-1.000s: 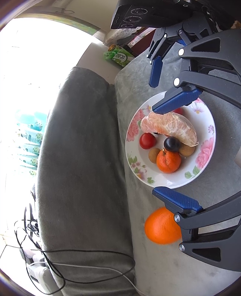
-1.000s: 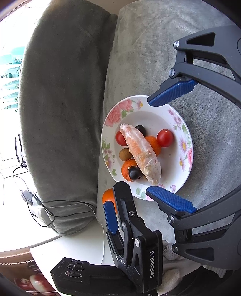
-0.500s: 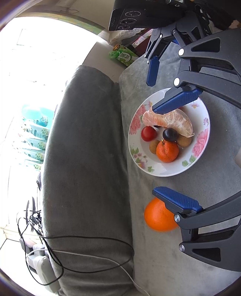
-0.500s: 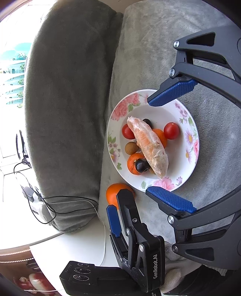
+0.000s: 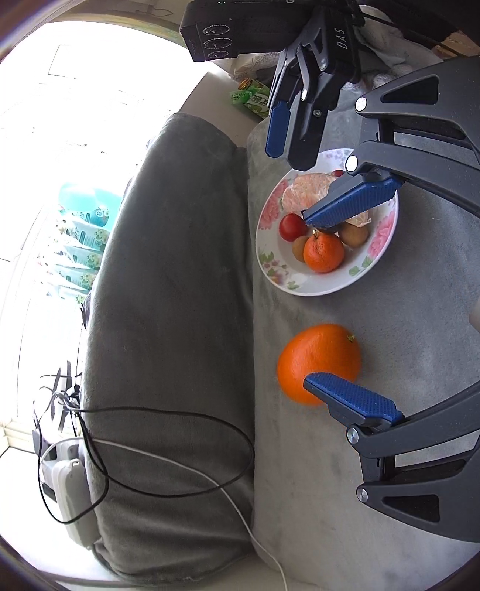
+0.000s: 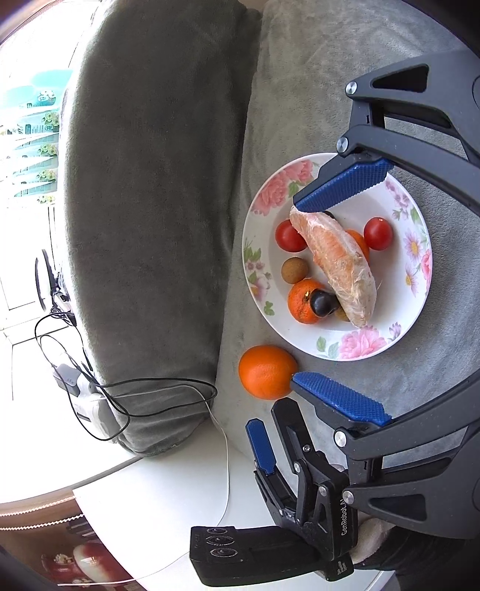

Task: Organize fruits
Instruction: 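Withdraw both open grippers from the plate toward the large orange, then close both grippers around the large orange from opposite sides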

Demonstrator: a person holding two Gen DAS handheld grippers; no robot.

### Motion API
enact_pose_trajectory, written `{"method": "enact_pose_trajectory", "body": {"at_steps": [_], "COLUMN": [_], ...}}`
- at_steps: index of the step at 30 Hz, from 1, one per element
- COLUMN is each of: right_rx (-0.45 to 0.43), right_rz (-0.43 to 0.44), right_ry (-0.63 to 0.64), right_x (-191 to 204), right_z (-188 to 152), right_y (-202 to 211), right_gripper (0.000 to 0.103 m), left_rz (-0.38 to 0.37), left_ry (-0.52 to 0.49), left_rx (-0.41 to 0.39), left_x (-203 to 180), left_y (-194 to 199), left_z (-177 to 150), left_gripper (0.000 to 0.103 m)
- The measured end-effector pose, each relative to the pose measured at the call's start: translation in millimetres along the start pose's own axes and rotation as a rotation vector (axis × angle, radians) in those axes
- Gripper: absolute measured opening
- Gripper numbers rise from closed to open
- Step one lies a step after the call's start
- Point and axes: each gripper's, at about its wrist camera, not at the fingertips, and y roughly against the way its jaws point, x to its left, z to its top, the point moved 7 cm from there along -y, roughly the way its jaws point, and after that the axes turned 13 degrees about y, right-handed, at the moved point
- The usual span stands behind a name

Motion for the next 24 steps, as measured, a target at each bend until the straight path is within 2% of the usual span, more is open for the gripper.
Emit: {"method": "enact_pose_trajectory", "body": {"at_steps": [2, 3, 12, 24], "right_rx": [-0.008, -0.020, 0.013, 0.145], "right_rz": [0.014, 0.020, 0.087, 0.209], "right_ry": [-0.021, -0.032, -0.054, -0.129], "right_x": [0.9, 1.1, 12.8, 23.5], "right_z": [6.4, 10.1, 37.0, 43.8], "right_y": [-3.3, -4.3, -31.6, -90.7], "right_gripper": [0.102, 0.103, 0.103, 0.103], "left_rz": [0.010, 0.016, 0.051, 0.005], "left_ry": [0.006, 0.007, 0.046, 0.114], "left_rx": [0.003, 0.003, 0.030, 0.074], "left_x": [9.4, 14.2, 46.3, 60.5], "left_y": [1.9, 3.1, 0.8, -14.0], "left_z": [-2.5, -4.1, -14.3, -17.6], "left_gripper": [0.081, 0.081, 0.081, 0.081]}}
